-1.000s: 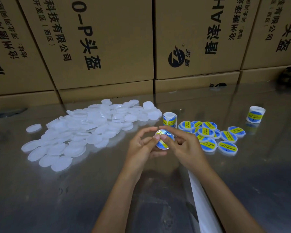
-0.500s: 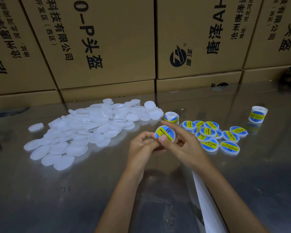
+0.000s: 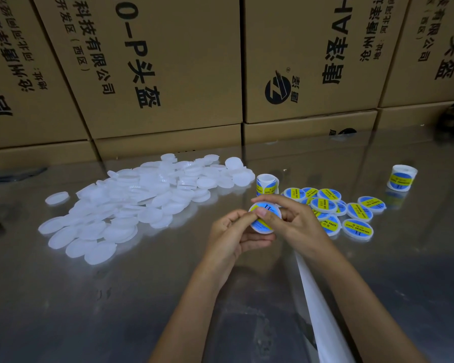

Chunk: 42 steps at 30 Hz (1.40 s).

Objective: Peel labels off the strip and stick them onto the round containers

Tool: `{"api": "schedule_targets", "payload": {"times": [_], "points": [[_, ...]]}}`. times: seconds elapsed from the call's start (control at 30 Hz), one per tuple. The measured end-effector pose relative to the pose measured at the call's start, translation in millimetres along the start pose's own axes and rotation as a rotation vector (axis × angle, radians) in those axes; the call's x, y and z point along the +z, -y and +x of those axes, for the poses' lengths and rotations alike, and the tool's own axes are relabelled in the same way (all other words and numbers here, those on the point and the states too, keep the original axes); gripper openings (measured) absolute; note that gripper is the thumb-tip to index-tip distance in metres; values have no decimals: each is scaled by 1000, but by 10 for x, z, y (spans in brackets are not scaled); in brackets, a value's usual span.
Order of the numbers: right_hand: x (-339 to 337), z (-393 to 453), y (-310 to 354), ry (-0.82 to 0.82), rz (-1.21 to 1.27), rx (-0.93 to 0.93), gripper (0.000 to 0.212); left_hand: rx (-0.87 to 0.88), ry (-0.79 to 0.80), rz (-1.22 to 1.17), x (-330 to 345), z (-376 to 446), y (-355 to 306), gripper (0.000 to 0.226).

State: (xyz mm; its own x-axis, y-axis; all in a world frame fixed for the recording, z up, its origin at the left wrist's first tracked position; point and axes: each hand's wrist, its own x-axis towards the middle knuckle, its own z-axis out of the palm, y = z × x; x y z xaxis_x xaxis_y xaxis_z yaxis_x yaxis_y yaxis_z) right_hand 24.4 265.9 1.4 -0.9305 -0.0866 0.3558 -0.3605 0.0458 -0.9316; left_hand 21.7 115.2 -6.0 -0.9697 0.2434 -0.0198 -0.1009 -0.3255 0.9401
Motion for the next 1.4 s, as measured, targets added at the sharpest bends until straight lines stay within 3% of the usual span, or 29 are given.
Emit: {"api": "schedule_targets", "payload": {"times": [0.17,0.27,0.5,0.57,0.67,0.83,1.1,1.33,1.4], "points": [[13,25,-64,-82,-58,-63,14,-51,9,-29,36,13,-28,36],[21,39,-101,-124,-120,-104,15,-47,34,-3,35,11,-19,29],[85,18,-57,-132,-65,-68,36,80,37,95,18,-4,-10,48],[72,25,-26,-141,-15,-37,37,93,24,59,4,8,-12,39],[61,17,-22,-122,-91,-58,20,117,-20,-31,-49,37,-43,20],[104,15,-48,-131,-108,-80,33,139,-76,-2,-52,60,-57,9],[90,3,-91,-271,-39,-77,15,188,-31,110,18,39,-28,17],[96,8,-82,-179,-109,-72,31,224,-93,182,-26,58,-31,23],[103,8,-73,-124,-110,-65,25,205,-106,151,-43,52,-31,24]]}}
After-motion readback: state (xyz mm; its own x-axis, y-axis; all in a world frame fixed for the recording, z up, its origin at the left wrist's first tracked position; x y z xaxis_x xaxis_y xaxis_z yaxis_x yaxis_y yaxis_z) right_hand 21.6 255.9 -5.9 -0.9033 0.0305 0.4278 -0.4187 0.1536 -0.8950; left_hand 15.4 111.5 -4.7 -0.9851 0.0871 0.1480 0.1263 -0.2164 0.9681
